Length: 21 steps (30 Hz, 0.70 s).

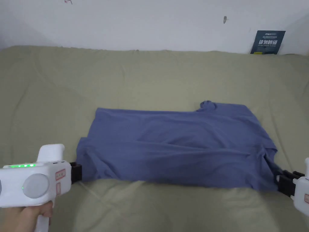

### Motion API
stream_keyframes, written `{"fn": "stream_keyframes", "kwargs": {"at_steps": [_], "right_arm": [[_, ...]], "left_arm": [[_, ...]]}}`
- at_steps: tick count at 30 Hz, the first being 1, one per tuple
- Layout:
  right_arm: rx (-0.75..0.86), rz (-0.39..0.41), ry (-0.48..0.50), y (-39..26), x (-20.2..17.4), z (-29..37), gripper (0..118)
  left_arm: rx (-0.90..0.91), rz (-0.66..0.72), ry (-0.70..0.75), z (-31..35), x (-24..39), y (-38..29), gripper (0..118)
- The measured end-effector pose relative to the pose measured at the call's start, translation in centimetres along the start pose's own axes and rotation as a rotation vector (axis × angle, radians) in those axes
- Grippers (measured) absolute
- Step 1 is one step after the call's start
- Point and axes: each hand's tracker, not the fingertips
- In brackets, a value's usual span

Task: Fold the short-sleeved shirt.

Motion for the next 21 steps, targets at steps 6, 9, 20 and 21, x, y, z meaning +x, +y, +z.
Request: {"fn": "stream_keyframes", "kwargs": {"at_steps": [6, 9, 20, 21], "right_arm": [[0.093, 0.095, -0.009, -3.3, -3.0, 4.0, 2], [0.074, 0.079, 0.010, -3.5, -3.6, 4.8, 2], [0.026, 0.095, 0.016, -2.4, -3.7, 3.3, 2], [0.019, 0.091, 0.019, -2.3, -3.6, 3.0, 2]], "left_arm": [[0.084, -0.017, 0.032, 2.7, 0.0, -3.1, 1], [0.060, 0.034, 0.020, 1.7, -1.1, -2.8, 1], [-0.065, 0.106, -0.002, -5.2, -2.7, 2.4, 68], [-0.116, 0.114, -0.006, -6.4, -2.8, 2.7, 118]]}}
